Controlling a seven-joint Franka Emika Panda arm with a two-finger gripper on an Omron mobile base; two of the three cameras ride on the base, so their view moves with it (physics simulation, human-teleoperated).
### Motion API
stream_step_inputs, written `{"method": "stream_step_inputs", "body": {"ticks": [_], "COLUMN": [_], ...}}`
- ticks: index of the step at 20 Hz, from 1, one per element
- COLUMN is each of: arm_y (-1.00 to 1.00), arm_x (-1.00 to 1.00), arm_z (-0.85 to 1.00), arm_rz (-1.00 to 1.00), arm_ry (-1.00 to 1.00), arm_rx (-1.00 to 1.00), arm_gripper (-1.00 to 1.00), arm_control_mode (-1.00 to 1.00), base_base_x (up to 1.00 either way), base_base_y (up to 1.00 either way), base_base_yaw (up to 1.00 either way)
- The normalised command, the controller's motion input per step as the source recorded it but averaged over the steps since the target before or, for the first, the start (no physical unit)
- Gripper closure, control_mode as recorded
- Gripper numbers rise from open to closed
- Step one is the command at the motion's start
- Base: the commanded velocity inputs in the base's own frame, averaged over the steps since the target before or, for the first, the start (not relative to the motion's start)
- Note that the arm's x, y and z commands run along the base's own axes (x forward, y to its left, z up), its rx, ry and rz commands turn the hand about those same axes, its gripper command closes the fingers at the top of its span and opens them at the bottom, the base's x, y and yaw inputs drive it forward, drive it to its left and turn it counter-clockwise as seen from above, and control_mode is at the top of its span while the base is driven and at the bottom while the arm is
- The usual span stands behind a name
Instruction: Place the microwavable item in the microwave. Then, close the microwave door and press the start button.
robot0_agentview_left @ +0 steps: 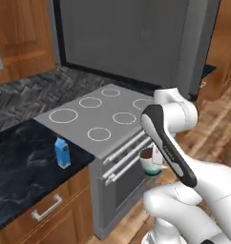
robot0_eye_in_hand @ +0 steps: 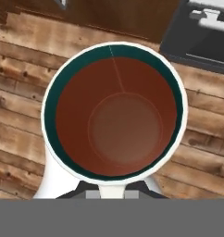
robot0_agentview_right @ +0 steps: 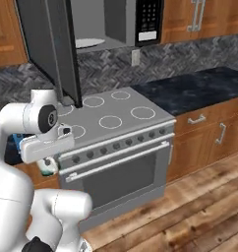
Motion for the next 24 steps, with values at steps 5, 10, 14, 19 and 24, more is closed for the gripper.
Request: {"method": "stream_step_inputs", "body": {"ticks": [5, 10, 14, 19, 24], "arm_y": [0.00, 0.00, 0.00, 0.00, 0.00], "arm_x": [0.00, 0.00, 0.00, 0.00, 0.00], "arm_z": [0.00, 0.00, 0.00, 0.00, 0.00], "arm_rz": [0.00, 0.00, 0.00, 0.00, 0.00], "arm_ry": [0.00, 0.00, 0.00, 0.00, 0.00], "arm_rx": [0.00, 0.00, 0.00, 0.00, 0.00], "arm_gripper": [1.00, 1.00, 1.00, 1.00, 1.00], "arm_control_mode": [1.00, 1.00, 1.00, 1.00, 1.00], "base_base_x": [-0.44, -0.09, 0.29, 0.99, 1.00], "base_base_y": [0.08, -0.25, -0.48, -0.04, 0.00], "base_base_yaw": [-0.92, -0.89, -0.75, -0.38, -0.05]}}
